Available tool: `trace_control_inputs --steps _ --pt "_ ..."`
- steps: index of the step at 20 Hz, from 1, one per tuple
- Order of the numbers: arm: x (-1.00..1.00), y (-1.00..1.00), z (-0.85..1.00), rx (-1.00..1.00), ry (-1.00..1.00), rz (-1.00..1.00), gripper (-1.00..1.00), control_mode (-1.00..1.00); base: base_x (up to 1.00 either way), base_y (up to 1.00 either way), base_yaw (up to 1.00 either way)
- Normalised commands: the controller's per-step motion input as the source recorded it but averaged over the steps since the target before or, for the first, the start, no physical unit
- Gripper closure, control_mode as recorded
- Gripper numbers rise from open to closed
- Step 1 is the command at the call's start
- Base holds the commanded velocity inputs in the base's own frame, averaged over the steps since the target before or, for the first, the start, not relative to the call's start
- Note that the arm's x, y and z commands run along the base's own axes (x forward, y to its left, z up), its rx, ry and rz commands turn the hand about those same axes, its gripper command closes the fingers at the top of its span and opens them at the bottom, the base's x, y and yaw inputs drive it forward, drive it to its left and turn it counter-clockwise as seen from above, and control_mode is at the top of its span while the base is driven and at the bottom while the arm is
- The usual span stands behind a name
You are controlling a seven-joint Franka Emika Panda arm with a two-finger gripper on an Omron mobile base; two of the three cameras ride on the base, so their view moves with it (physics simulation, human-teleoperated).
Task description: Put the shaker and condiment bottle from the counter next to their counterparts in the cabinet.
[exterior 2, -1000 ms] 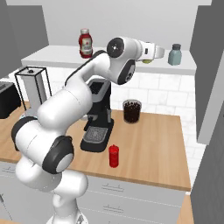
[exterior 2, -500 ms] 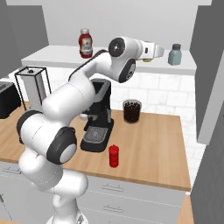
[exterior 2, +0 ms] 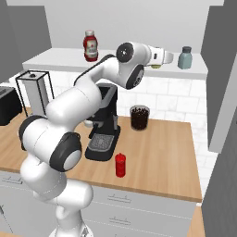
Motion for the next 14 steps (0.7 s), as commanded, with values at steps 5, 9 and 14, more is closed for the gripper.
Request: trace_control_inputs --steps 5,9,14 --pt "0.02 0.00 -0.01 0.00 0.00 0.00 -1.00 -1.00 0.00 0.00 0.00" --pt "0.08 0.00 0.00 0.00 0.00 0.00 -1.00 -1.00 0.00 0.00 0.00" --pt "0.02 0.00 0.00 0.00 0.00 0.00 -1.00 -1.00 0.00 0.00 0.00"
